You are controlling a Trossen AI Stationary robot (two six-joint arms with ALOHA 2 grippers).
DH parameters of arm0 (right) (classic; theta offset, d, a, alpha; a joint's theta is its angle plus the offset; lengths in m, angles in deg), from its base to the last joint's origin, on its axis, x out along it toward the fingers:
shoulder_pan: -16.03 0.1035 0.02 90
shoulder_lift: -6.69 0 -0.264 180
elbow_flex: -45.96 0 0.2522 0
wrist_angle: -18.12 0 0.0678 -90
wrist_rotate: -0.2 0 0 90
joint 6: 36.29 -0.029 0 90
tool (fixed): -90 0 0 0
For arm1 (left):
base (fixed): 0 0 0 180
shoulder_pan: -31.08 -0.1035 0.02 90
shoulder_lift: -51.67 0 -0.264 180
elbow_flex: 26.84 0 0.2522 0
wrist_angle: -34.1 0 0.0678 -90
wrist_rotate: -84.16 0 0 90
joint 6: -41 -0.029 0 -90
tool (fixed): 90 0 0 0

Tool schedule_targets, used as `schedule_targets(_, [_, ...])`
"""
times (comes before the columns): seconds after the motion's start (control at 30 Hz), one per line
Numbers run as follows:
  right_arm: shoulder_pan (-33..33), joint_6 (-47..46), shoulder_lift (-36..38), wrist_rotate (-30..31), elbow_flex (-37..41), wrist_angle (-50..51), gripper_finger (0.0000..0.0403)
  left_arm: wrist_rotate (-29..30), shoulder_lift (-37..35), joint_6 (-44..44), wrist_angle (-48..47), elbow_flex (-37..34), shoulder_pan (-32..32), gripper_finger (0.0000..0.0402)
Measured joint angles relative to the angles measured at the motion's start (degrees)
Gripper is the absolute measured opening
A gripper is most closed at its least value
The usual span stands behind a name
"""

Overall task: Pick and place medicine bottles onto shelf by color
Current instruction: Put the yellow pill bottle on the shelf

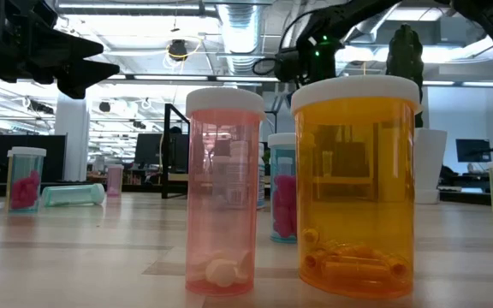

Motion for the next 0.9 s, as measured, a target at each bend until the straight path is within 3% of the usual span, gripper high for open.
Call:
schedule_targets(0.17, [2.1, -8.4, 1.6, -0.1, -2.4, 5.3, 0.0250, 0.0, 0.0, 0.0, 0.0, 0.0, 0.0, 0.0288])
schedule_targets(0.47, [10.0, -26.1, 10.8, -1.6, -1.6, 7.6, 0.0250, 0.0, 0.0, 0.0, 0.0, 0.0, 0.0, 0.0288])
schedule_targets(0.7, [21.2, -46.2, 17.5, -1.8, 10.2, 7.3, 0.0250, 0.0, 0.0, 0.0, 0.0, 0.0, 0.0, 0.0288])
schedule_targets(0.9, [32.5, -69.1, 23.3, -2.2, 21.9, 5.4, 0.0250, 0.0, 0.0, 0.0, 0.0, 0.0, 0.0, 0.0288])
